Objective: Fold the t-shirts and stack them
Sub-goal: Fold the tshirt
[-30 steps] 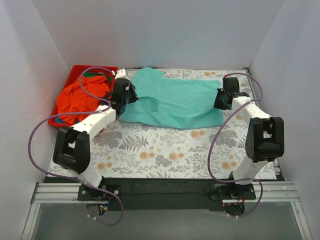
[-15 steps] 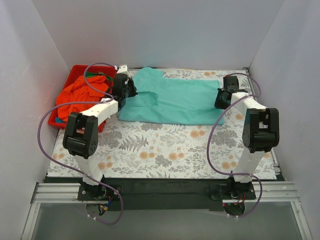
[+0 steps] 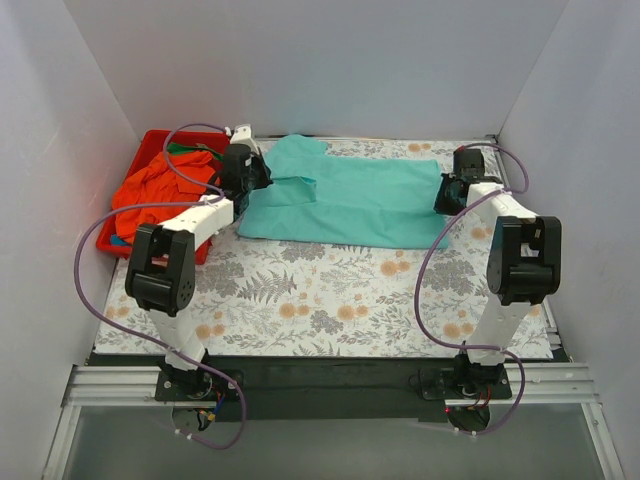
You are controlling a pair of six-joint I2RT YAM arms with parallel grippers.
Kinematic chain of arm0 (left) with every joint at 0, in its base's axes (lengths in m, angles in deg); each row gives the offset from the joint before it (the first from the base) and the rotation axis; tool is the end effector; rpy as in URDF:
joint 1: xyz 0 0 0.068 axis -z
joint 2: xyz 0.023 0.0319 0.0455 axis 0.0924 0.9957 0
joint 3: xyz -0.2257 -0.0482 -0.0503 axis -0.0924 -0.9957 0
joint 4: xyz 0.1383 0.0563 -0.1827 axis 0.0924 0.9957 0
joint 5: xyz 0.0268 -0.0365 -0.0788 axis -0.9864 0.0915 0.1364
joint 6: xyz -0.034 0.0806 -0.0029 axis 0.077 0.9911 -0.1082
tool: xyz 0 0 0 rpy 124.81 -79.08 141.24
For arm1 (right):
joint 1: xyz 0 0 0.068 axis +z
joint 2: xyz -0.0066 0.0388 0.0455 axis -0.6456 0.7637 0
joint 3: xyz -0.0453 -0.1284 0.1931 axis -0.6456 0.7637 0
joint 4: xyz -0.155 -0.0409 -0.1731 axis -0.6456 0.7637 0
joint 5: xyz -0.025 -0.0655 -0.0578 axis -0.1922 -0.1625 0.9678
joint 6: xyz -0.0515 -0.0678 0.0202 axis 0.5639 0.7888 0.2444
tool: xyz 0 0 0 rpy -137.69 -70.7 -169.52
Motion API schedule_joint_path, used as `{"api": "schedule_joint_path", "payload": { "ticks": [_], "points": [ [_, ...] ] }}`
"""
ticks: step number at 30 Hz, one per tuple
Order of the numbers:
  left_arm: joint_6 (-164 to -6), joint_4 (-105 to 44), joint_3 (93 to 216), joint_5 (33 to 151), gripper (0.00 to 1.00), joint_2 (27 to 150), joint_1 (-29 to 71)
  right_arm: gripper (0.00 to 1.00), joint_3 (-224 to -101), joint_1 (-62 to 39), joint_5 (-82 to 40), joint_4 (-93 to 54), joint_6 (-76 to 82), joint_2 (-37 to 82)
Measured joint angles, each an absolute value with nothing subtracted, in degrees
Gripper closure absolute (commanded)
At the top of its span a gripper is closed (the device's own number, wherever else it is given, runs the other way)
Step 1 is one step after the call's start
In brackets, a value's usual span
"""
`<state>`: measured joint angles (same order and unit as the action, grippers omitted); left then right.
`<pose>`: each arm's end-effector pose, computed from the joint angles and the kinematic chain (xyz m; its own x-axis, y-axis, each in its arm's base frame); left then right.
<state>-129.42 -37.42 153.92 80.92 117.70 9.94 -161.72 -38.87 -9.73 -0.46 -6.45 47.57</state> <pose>0.4167 -0.1096 0.2007 -0.4020 -0.7518 -0.5226 -0.2073 0.6307 -0.7478 0.3961 0.0038 0.1519 -0.7383 0.2605 -0.6222 0.2363 0.9638 0.1232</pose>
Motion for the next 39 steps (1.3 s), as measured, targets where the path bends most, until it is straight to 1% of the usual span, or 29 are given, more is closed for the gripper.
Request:
{"api": "schedule_joint_path", "payload": {
  "ticks": [8, 9, 10, 11, 12, 13, 14, 15, 17, 18, 24, 31, 39],
  "points": [
    [-129.44, -37.07, 158.18, 81.58, 1.0, 123.08, 9.0, 0.98, -164.54, -39.09, -10.87, -0.55, -6.34, 49.62],
    [-129.42, -36.78, 158.97, 81.64, 1.0, 123.96, 8.94, 0.93, -164.61, -39.09, -11.0, -0.53, -6.31, 50.04],
    [-129.44, -36.5, 159.74, 81.69, 0.96, 124.72, 8.87, 0.74, -164.65, -39.09, -11.09, -0.53, -6.36, 50.39],
    [-129.42, -36.02, 160.59, 81.73, 0.62, 125.57, 8.83, 0.65, -164.65, -39.09, -11.24, -0.51, -6.58, 50.72],
    [-129.14, -35.25, 161.4, 81.77, 0.47, 126.34, 8.79, 0.45, -164.65, -39.09, -11.41, -0.44, -6.42, 50.98],
    [-129.33, -34.6, 162.03, 81.75, 0.34, 126.82, 8.74, 0.4, -164.65, -39.09, -11.63, -0.46, -6.53, 51.15],
    [-129.33, -34.1, 162.45, 81.6, 0.23, 127.06, 8.74, 0.34, -164.65, -39.09, -11.85, -0.42, -5.99, 51.2],
    [-129.73, -33.61, 162.66, 81.34, 0.21, 127.1, 8.72, 0.27, -164.74, -39.09, -12.09, -0.38, -5.64, 51.2],
    [-130.34, -33.27, 162.84, 80.86, 0.2, 127.08, 8.7, 0.22, -165.22, -39.09, -12.49, -0.33, -5.22, 51.2],
    [-130.54, -33.13, 162.84, 80.64, 0.2, 127.08, 8.7, 0.21, -165.44, -39.09, -12.57, -0.44, -5.11, 51.15],
    [-132.24, -33.37, 159.8, 81.25, 0.2, 124.28, 8.7, 0.21, -165.26, -38.89, -14.01, -0.66, -4.74, 48.4],
    [-135.28, -37.72, 150.45, 85.49, 0.2, 119.85, 8.7, 0.21, -155.84, -37.97, -18.63, -6.98, -4.68, 38.5],
    [-140.59, -40.81, 140.04, 88.79, 0.21, 119.23, 8.7, 0.21, -148.39, -37.23, -24.94, -13.03, -4.81, 39.02]
  ]
}}
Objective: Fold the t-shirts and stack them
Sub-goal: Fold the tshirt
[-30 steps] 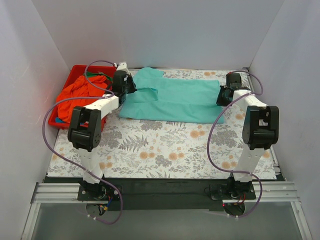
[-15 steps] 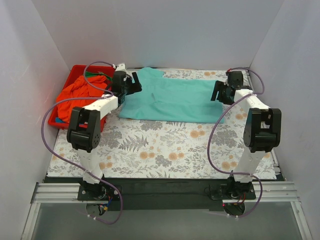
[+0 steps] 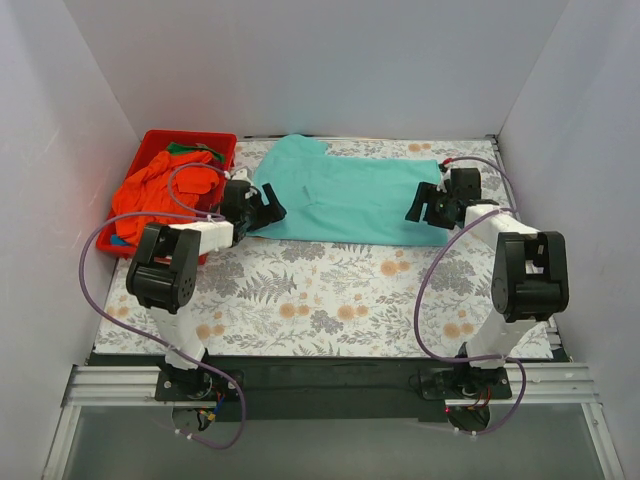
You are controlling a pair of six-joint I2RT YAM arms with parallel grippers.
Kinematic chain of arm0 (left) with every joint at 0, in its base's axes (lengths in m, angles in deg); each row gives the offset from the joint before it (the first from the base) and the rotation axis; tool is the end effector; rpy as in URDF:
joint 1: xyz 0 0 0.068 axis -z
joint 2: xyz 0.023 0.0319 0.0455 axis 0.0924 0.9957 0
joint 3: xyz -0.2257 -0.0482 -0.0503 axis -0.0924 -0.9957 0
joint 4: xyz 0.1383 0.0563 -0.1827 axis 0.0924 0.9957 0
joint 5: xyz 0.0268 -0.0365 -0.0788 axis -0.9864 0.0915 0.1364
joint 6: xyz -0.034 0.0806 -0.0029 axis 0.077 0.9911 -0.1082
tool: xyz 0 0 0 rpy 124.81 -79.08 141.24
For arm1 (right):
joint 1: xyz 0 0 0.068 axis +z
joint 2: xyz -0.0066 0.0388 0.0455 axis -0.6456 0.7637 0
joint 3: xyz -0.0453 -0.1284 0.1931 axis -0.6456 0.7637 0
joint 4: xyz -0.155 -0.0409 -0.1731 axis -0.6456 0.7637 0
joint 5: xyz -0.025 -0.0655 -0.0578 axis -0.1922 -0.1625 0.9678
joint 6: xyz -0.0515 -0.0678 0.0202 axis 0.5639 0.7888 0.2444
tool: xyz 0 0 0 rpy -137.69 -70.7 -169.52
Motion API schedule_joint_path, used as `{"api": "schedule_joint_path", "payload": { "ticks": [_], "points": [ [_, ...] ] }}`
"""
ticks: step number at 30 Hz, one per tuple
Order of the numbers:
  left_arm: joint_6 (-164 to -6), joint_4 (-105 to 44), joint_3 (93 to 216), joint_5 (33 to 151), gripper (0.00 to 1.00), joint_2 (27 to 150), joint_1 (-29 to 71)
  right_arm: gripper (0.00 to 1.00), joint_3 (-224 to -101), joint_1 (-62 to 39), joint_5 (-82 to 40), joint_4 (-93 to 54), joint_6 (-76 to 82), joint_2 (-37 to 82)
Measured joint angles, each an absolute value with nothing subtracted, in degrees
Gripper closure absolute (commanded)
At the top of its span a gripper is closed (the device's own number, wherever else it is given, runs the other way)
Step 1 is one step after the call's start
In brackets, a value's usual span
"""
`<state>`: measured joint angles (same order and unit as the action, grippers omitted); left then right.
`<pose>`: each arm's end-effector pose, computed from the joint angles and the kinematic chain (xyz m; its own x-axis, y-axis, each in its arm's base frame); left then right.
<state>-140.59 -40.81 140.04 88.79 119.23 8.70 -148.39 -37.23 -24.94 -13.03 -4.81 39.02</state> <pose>0.3810 -0.1021 0.1172 -0.5061 -0.8221 -0.2608 -0.4108 0.4956 -0.7652 0.3701 0.0343 0.1559 -0.7078 0.2096 -0.6746 -0.0151 0.9503 0.3111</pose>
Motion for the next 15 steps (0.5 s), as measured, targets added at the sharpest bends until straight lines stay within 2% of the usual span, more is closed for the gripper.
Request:
{"api": "schedule_joint_path", "payload": {
  "ticks": [15],
  "points": [
    [-144.07, -44.48, 128.94, 84.2, 0.21, 112.96, 8.7, 0.2, -140.67, -37.21, -25.47, -20.05, -5.11, 40.77]
  ]
}}
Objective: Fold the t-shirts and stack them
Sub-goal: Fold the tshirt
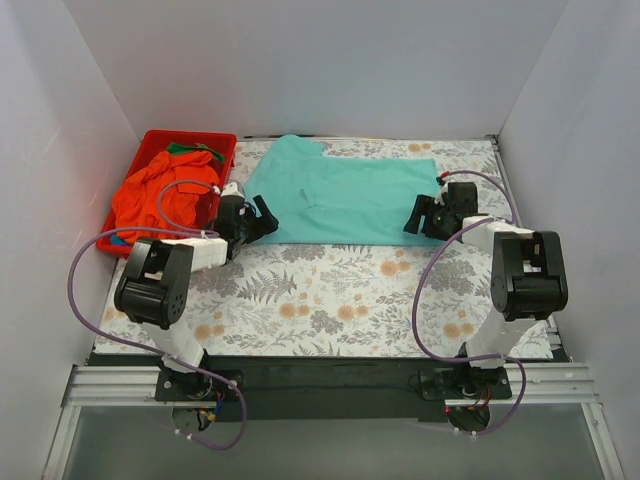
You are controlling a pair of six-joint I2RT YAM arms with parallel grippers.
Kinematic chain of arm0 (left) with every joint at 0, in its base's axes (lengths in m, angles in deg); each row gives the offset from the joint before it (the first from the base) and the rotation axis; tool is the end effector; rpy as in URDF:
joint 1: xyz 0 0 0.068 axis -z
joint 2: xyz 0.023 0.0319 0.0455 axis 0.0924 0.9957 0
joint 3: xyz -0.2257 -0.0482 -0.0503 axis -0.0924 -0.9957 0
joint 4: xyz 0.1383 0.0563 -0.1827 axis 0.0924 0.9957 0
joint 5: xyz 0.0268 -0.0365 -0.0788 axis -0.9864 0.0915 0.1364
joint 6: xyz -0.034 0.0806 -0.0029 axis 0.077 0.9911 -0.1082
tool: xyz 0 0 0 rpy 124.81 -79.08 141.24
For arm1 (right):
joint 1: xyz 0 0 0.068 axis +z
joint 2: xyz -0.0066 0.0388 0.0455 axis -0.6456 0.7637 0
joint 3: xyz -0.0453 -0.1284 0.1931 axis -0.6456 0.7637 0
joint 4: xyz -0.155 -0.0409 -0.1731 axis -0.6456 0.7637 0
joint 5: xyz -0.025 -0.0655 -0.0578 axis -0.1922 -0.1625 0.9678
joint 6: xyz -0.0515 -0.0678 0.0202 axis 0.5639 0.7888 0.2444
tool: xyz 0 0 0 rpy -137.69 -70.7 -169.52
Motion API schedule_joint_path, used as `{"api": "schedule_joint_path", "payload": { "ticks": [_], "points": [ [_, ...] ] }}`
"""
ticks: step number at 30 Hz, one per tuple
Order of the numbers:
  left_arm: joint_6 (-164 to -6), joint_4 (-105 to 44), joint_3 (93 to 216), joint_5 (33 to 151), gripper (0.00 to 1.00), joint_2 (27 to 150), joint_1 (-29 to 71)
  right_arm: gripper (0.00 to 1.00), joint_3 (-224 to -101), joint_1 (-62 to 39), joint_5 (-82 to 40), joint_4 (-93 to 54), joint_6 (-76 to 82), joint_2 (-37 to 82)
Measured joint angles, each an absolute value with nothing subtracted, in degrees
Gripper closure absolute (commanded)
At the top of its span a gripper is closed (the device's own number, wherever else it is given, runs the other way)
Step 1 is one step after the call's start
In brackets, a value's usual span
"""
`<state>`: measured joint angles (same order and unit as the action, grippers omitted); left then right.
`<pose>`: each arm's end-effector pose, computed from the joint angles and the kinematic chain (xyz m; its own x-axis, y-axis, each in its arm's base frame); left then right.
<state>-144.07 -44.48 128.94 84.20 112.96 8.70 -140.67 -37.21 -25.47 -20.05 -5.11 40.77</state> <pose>0.3469 -0.0872 0.1048 -0.4269 -0.8677 -0.2545 -0.4758 0.4548 -0.7528 0.3564 0.0344 0.1167 -0.7376 0.2123 -0.6410 -0.0044 0.9478 0.3189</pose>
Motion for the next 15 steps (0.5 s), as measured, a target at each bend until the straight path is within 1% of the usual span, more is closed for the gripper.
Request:
{"api": "schedule_joint_path", "payload": {
  "ticks": [7, 15],
  "points": [
    [-144.07, -45.09, 123.28, 81.93, 0.21, 107.98, 8.7, 0.2, -136.22, -37.1, -24.38, -24.38, -5.35, 38.24],
    [-144.59, -44.87, 118.62, 81.21, 0.21, 103.04, 8.7, 0.2, -128.37, -36.77, -22.32, -24.7, -6.4, 30.78]
  ]
}}
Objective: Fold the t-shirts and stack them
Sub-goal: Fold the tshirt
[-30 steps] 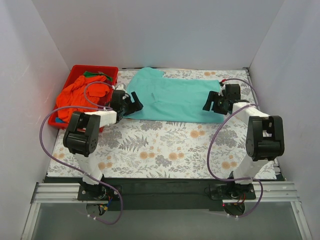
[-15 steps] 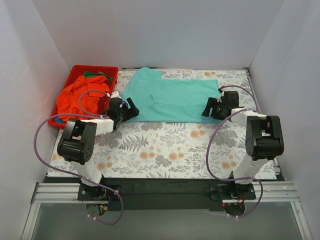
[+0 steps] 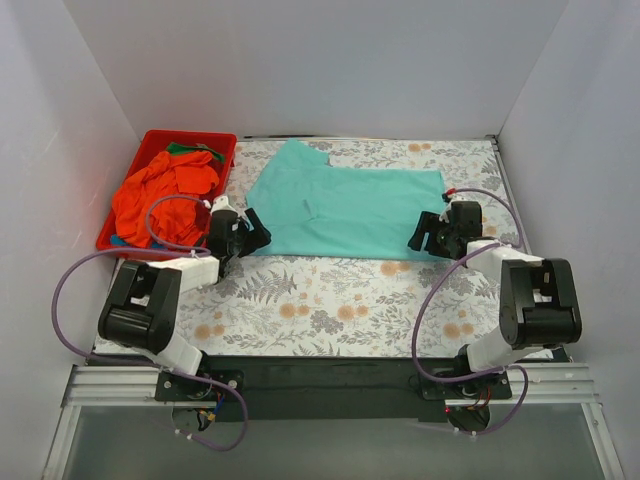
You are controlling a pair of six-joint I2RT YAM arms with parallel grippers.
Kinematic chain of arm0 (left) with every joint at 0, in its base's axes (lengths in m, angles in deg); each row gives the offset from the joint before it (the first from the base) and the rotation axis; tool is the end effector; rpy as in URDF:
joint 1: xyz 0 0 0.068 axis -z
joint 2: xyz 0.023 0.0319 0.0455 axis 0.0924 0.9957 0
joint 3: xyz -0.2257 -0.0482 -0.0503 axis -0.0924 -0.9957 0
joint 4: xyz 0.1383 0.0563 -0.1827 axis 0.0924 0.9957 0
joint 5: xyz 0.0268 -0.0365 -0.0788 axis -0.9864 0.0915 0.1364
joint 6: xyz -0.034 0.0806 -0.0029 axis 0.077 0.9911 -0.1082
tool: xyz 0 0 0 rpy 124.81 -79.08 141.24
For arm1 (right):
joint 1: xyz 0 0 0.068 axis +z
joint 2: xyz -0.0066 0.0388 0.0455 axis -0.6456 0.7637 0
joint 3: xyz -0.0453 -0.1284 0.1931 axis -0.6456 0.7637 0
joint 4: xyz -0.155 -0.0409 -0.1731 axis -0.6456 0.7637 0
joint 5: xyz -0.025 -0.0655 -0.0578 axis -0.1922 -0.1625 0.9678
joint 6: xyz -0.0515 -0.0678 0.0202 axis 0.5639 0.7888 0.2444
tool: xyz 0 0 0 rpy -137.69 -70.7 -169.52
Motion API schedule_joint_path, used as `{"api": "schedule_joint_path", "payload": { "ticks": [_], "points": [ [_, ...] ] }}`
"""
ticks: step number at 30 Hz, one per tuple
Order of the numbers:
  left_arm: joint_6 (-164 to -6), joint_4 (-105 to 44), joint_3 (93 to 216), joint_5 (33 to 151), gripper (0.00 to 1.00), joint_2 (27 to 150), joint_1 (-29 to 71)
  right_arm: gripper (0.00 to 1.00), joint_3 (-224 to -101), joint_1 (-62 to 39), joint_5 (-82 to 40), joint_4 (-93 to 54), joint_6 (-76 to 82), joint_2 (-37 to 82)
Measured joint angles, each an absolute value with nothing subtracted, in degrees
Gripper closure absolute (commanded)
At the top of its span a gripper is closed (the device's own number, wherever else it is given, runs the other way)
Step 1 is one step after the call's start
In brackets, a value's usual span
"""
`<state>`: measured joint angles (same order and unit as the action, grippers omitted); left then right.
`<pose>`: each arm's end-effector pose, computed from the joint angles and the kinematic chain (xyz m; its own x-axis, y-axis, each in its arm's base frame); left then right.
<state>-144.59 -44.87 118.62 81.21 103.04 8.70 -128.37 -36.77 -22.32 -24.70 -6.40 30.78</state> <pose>0.3091 -0.0736 0.1071 -0.3843 -0.8805 -0.2776 -0.4926 0.4499 -0.7449 0.3173 0.0306 0.1159 -0.7021 0.2328 -0.6729 0.0287 0.9535 0.3000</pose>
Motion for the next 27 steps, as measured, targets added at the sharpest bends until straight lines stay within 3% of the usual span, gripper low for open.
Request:
{"api": "schedule_joint_path", "payload": {
  "ticks": [18, 27],
  "points": [
    [-145.73, -40.89, 113.46, 80.88, 0.22, 85.12, 9.0, 0.2, -119.74, -32.68, -19.89, -19.52, -8.04, 14.02],
    [-143.15, -42.34, 120.74, 81.1, 0.22, 94.08, 14.08, 0.2, -122.73, -27.37, -19.72, -23.57, -8.37, 14.43]
  ]
}}
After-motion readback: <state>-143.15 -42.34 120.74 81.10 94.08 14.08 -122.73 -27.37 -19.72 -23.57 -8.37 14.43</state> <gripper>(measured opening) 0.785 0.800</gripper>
